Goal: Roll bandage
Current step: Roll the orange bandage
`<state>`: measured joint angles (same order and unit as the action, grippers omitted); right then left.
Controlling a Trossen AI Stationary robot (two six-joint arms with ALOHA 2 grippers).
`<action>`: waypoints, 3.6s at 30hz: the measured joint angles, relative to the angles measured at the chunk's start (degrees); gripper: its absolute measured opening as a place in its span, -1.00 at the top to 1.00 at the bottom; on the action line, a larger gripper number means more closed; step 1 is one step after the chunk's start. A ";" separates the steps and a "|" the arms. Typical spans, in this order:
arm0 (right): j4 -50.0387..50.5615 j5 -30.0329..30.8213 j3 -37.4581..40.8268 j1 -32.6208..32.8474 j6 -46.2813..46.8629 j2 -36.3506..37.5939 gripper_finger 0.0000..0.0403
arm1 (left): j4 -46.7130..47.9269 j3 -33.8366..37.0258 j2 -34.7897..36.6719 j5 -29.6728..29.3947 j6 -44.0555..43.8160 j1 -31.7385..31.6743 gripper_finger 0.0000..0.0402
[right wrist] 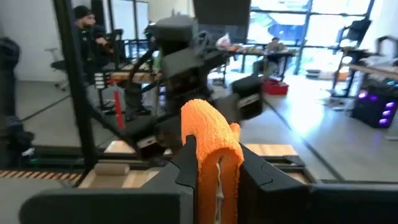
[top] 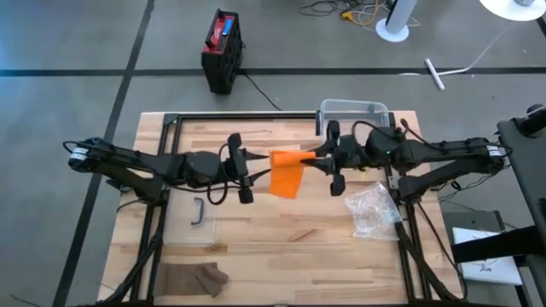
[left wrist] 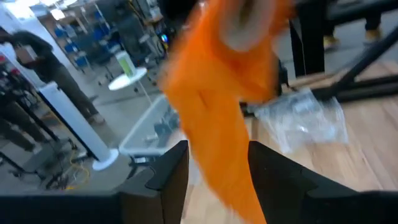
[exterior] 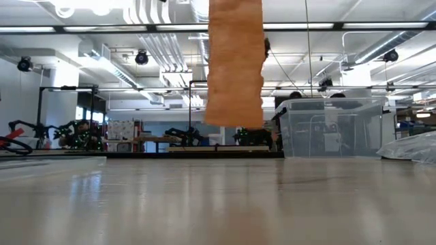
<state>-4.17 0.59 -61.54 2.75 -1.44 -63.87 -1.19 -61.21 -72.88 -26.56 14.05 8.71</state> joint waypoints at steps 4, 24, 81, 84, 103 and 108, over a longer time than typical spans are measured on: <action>-1.48 -1.11 -0.04 0.06 0.35 -0.22 0.79 | -4.26 0.11 -1.91 5.08 0.46 -1.54 0.18; -5.96 -4.06 -0.07 0.01 1.59 -0.41 0.78 | -13.49 0.09 -8.75 17.03 -0.20 -4.63 0.96; 4.72 -10.58 -4.89 -1.26 -6.28 1.49 0.77 | -11.03 0.59 5.47 10.51 6.60 0.96 0.41; 4.93 -11.66 -4.76 -1.26 -6.25 1.38 0.77 | -15.53 0.59 3.04 11.08 8.00 0.96 0.40; 5.19 -10.08 -4.76 -1.26 -6.01 -0.64 0.77 | -20.62 0.59 -0.15 11.08 13.75 1.51 0.57; 5.23 -9.58 -4.76 -1.26 -5.99 -0.20 0.77 | -20.18 0.59 0.06 11.10 18.21 2.71 0.52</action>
<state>1.05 -8.99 -66.30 1.50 -7.43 -64.08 -21.37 -60.62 -72.82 -15.46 32.26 11.42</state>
